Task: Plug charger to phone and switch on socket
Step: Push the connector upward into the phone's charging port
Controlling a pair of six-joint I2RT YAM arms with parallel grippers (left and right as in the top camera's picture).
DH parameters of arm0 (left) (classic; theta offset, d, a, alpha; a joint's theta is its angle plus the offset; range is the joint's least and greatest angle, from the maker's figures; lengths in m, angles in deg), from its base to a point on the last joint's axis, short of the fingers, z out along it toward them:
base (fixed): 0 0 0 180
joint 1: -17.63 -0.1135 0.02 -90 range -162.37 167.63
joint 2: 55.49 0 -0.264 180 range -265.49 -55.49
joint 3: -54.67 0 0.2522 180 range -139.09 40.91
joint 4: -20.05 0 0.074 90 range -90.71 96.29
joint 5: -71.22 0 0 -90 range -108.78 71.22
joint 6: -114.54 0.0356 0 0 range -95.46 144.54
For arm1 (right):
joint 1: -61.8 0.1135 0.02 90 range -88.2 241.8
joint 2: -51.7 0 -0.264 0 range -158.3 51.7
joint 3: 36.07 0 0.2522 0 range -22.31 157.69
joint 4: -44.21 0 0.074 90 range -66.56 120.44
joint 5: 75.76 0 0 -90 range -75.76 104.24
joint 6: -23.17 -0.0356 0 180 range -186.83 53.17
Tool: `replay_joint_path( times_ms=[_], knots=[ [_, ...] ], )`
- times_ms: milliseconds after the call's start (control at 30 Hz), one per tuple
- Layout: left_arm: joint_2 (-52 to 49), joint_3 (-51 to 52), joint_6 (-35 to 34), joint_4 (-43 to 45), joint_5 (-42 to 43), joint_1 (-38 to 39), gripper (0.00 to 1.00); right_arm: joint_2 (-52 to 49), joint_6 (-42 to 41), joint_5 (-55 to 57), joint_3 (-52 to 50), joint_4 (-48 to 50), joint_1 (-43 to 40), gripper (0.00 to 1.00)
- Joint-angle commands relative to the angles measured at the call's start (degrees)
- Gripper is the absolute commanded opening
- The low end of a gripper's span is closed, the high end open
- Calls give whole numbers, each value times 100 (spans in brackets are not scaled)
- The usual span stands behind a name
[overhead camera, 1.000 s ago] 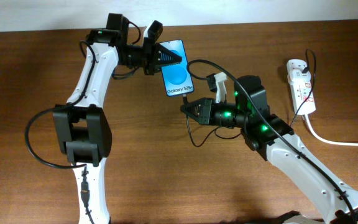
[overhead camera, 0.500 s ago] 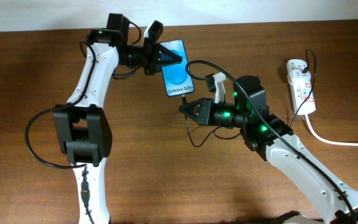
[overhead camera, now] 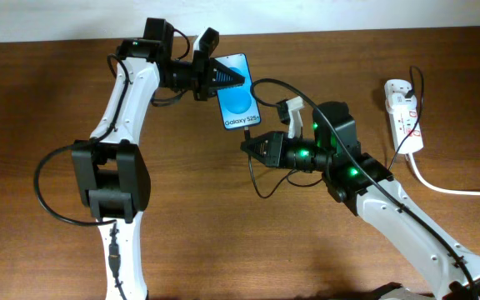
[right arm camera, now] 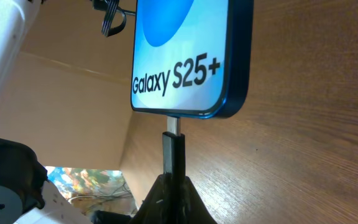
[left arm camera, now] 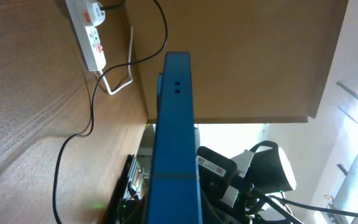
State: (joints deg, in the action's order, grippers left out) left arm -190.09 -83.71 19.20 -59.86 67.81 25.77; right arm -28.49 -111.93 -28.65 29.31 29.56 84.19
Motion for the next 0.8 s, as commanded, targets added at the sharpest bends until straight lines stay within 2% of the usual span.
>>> replay_joint_path(
  times_ms=[0,767],
  knots=[
    [15,-31,72,-9,219,35,0,96,-153,70,122,20,15,4],
    [15,-31,72,-11,219,155,0,96,-181,221,122,57,4,4]
  ],
)
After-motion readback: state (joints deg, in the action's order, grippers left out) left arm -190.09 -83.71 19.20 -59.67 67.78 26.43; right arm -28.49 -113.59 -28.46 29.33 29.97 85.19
